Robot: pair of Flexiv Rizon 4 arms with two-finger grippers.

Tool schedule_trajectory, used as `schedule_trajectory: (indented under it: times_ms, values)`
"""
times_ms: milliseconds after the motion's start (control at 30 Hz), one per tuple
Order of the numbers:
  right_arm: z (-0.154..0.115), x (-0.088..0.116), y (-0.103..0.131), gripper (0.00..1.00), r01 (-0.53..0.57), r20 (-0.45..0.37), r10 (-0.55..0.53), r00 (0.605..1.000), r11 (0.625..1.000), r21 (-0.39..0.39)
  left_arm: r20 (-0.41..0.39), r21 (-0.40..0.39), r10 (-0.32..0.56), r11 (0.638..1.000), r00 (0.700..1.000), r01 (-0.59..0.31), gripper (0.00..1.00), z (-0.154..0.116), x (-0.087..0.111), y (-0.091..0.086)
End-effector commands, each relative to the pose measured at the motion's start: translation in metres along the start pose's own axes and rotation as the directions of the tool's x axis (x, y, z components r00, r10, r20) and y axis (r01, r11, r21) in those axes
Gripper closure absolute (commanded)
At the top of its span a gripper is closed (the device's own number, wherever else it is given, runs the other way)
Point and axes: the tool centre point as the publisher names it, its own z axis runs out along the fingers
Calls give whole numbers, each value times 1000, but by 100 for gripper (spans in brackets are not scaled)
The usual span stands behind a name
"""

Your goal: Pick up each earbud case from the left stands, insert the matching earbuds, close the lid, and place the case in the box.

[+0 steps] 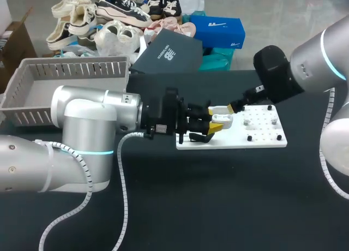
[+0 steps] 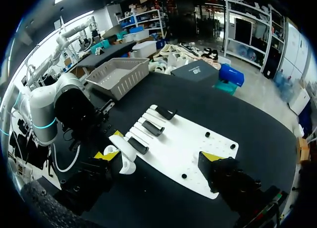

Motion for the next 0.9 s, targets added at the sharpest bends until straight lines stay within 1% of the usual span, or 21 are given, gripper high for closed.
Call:
schedule_trajectory:
  times_ms: [33, 133, 267, 433, 600, 733, 867, 900]
  values:
    - [-16, 13, -18, 0, 0, 22, -4, 1000, 979, 204, 1, -3, 2, 1000, 1000, -2, 100, 1, 1, 0]
    - [-19, 20, -41, 0, -22, 8, 21, 1000, 961, 276, 1, -3, 2, 1000, 1000, -2, 100, 1, 1, 0]
    - [-20, 31, -68, 0, -38, -16, 48, 999, 926, 375, 1, -3, 2, 1000, 1000, -2, 100, 1, 1, 0]
    - [-9, 43, -89, 0, -4, -75, 45, 996, 879, 477, 1, -3, 2, 1000, 1000, -2, 100, 1, 1, 0]
    - [8, 51, -101, 0, 48, -149, 38, 988, 845, 532, 1, -3, 2, 1000, 1000, -2, 100, 1, 1, 0]
    - [19, 53, -103, 0, 67, -189, 42, 981, 842, 535, 1, -3, 2, 1000, 1000, -2, 100, 1, 1, 0]
    - [28, 53, -104, 5, 85, -216, 40, 976, 837, 540, 1, -3, 2, 1000, 1000, -2, 100, 1, 1, 0]
    - [31, 53, -104, 4, 90, -224, 40, 974, 837, 540, 1, -3, 2, 1000, 1000, -2, 100, 1, 1, 0]
